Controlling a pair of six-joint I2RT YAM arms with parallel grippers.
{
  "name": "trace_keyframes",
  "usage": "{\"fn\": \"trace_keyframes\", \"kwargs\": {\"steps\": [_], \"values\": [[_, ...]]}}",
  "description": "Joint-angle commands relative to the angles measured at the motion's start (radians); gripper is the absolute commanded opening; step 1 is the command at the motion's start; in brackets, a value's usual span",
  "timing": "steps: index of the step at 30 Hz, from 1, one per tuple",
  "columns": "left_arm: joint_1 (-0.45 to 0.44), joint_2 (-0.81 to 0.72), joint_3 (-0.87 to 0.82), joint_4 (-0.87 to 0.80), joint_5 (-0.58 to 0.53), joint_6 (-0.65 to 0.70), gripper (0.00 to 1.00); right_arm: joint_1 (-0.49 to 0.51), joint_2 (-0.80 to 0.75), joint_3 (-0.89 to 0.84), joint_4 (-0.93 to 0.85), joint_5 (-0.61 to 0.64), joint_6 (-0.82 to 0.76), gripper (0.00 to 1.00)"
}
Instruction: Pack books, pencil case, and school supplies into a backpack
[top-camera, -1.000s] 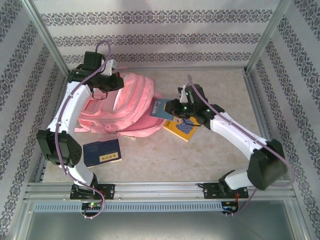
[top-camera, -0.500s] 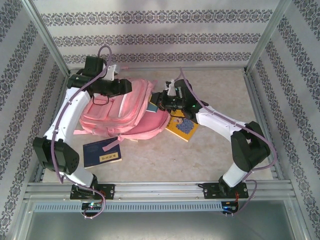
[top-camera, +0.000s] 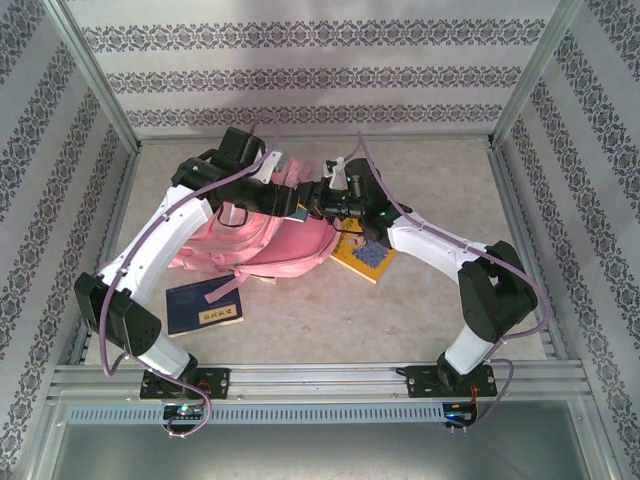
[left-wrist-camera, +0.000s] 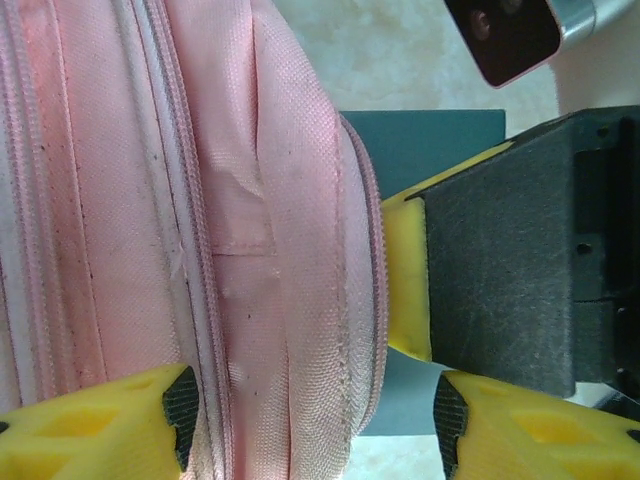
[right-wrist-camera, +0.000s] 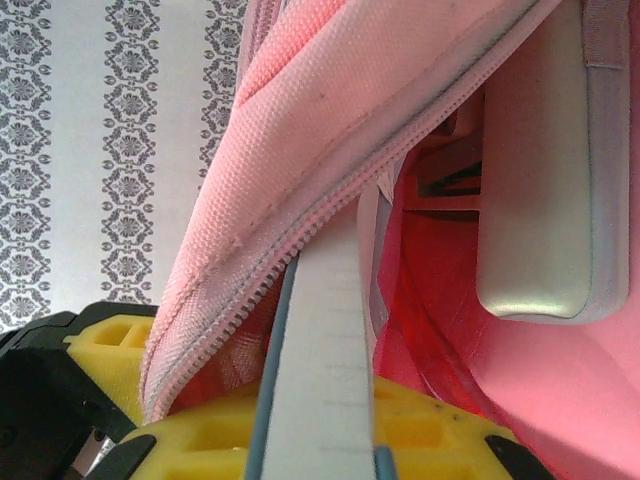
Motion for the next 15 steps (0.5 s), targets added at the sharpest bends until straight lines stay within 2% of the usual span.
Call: {"fn": "trace_keyframes", "kwargs": {"steps": [1,3,7,9,11,13,15], "values": [[-0.024,0.027,0.022,-0.057,-0.134,0.042,0.6,0.019,-0.016,0.037,0.158,-0.062,0.033,0.0],[-0.032,0.033,0.024,-0.054,-0.162,0.051,0.58,0.02,-0.017,0.036,0.167,-0.062,0.042,0.0],[-0.048,0.056,0.036,-0.054,-0.238,0.061,0.47,0.024,-0.022,0.034,0.187,-0.062,0.059,0.0],[-0.057,0.062,0.04,-0.052,-0.269,0.065,0.33,0.027,-0.024,0.034,0.192,-0.06,0.062,0.0],[-0.058,0.06,0.044,-0.051,-0.271,0.063,0.13,0.032,-0.031,0.034,0.185,-0.056,0.054,0.0],[-0.058,0.043,0.051,-0.052,-0.27,0.071,0.0,0.03,-0.041,0.031,0.157,-0.044,0.03,0.0],[-0.057,0.006,0.059,-0.049,-0.294,0.085,0.0,0.03,-0.061,0.022,0.094,-0.02,-0.021,0.0]]}}
